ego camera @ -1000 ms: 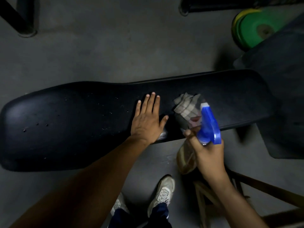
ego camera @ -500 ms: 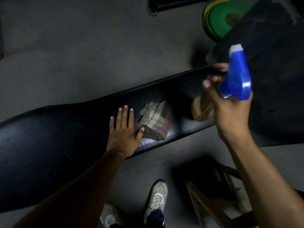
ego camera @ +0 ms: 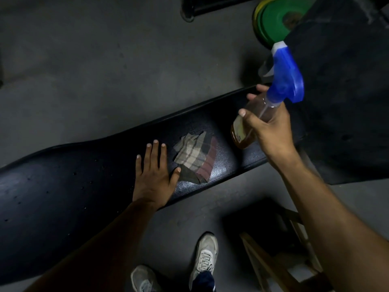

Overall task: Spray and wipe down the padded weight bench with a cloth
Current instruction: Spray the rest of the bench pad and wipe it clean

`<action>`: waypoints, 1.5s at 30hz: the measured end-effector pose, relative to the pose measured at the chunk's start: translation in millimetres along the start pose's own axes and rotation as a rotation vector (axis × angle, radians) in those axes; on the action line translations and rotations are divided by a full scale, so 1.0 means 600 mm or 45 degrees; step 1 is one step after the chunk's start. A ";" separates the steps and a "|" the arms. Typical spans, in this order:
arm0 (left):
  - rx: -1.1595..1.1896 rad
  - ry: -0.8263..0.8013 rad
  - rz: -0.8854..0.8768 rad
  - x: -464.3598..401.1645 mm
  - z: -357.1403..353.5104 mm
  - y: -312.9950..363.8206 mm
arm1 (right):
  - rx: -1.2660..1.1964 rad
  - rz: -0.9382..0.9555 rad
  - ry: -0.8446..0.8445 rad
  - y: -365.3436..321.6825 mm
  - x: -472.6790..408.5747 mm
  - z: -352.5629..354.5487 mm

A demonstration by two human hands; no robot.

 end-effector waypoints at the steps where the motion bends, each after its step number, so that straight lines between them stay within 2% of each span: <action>1: 0.001 -0.001 0.002 0.000 0.000 0.000 | 0.001 -0.030 -0.018 0.010 0.001 0.000; 9: 0.022 0.016 0.004 0.001 0.000 0.001 | 0.059 -0.219 -0.086 0.086 0.032 0.001; 15: 0.017 0.019 0.009 0.001 0.000 0.000 | 0.011 -0.372 0.097 0.171 0.115 0.008; 19: 0.027 0.017 0.010 0.002 -0.001 0.000 | 0.144 -0.464 0.080 0.200 0.179 -0.019; 21: 0.035 0.015 0.016 0.001 -0.002 -0.001 | 0.271 -0.416 -0.028 0.189 0.187 -0.051; 27: 0.051 -0.008 0.017 0.003 -0.002 -0.003 | 0.666 -0.079 -0.283 0.120 0.134 -0.173; 31: 0.102 -0.027 0.006 0.005 0.003 -0.003 | 1.095 0.001 -0.444 0.128 0.093 -0.238; 33: 0.194 -0.036 -0.023 0.005 0.010 -0.007 | 1.201 0.022 -0.500 0.143 0.089 -0.254; 39: 0.443 -0.010 -0.140 0.027 0.026 -0.032 | 1.122 0.129 -0.442 0.146 0.102 -0.265; 42: 0.492 0.043 -0.071 0.060 0.027 -0.053 | 1.049 0.137 -0.450 0.143 0.117 -0.279; 45: 0.421 0.117 0.050 0.097 0.025 -0.098 | 1.042 0.149 -0.487 0.139 0.140 -0.304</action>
Point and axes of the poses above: each hand's wrist, its own x-axis away from the middle knuckle, its own z-axis out of the back of the hand, y = z × x, the point moved 6 cm from there along -x, towards the middle knuckle, and after that the axes turned 13 degrees about -y, right-handed, at the moved point
